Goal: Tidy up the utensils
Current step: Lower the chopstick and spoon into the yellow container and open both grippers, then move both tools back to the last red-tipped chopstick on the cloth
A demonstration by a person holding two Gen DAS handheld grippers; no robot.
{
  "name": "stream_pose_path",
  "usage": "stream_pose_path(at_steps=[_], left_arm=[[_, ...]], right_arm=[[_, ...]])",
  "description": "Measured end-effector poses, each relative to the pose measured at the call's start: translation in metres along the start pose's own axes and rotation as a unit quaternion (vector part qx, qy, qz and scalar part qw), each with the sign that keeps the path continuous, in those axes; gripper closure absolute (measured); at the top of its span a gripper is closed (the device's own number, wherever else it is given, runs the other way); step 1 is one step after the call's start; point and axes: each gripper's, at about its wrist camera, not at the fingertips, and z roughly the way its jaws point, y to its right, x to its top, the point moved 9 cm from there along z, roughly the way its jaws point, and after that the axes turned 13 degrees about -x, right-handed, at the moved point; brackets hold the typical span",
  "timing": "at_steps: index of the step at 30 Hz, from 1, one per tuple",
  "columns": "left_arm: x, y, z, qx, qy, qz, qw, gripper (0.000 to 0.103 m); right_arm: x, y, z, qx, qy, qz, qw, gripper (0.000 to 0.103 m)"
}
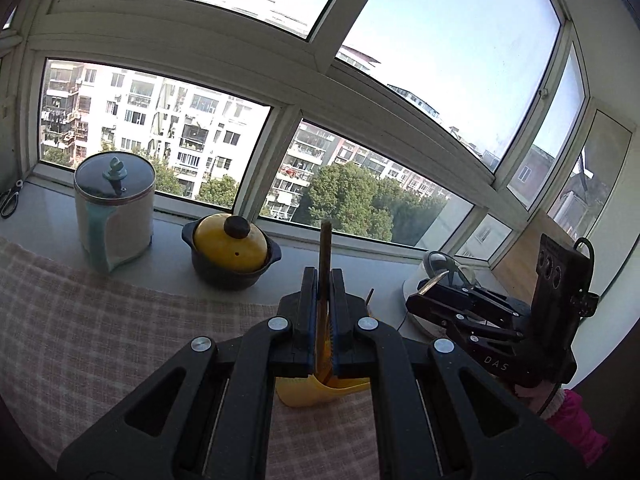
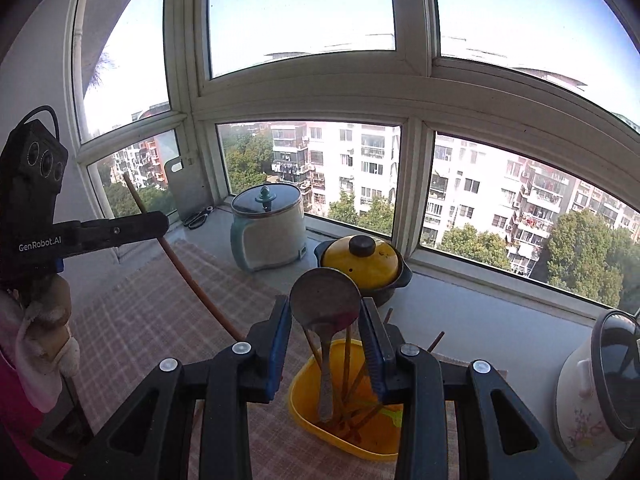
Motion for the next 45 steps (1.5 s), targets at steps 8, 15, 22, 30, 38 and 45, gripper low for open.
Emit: stream_pose_path(at_steps=[8, 15, 22, 30, 38, 45], left_arm=[[-0.014, -0.003, 0.041, 0.01, -0.032, 0.001, 0.9994, 0.1], [-0.037, -0.007, 0.067, 0.017, -0.063, -0.006, 0.9979, 0.1], [-0.058, -0.011, 0.088, 0.025, -0.092, -0.014, 0.9953, 0.1], [-0.073, -0.013, 0.1, 0.017, -0.117, -0.019, 0.9929, 0.1], [-0.071, -0.018, 0.092, 0.02, -0.115, -0.022, 0.9929, 0.073], [-0.072, -0.026, 0.077, 0.024, -0.112, -0.023, 0.9932, 0.073]], right_arm=[[-0.016, 0.03, 0.018, -0.02, -0.02, 0.021, 0.999, 0.069], [-0.037, 0.043, 0.038, -0.025, -0.041, 0.037, 0.998, 0.069], [-0.057, 0.048, 0.059, -0.027, -0.067, 0.051, 0.996, 0.069], [-0.074, 0.046, 0.072, -0.031, -0.086, 0.047, 0.995, 0.068], [-0.076, 0.047, 0.068, -0.039, -0.085, 0.054, 0.994, 0.049], [-0.076, 0.04, 0.06, -0.046, -0.077, 0.057, 0.994, 0.037]])
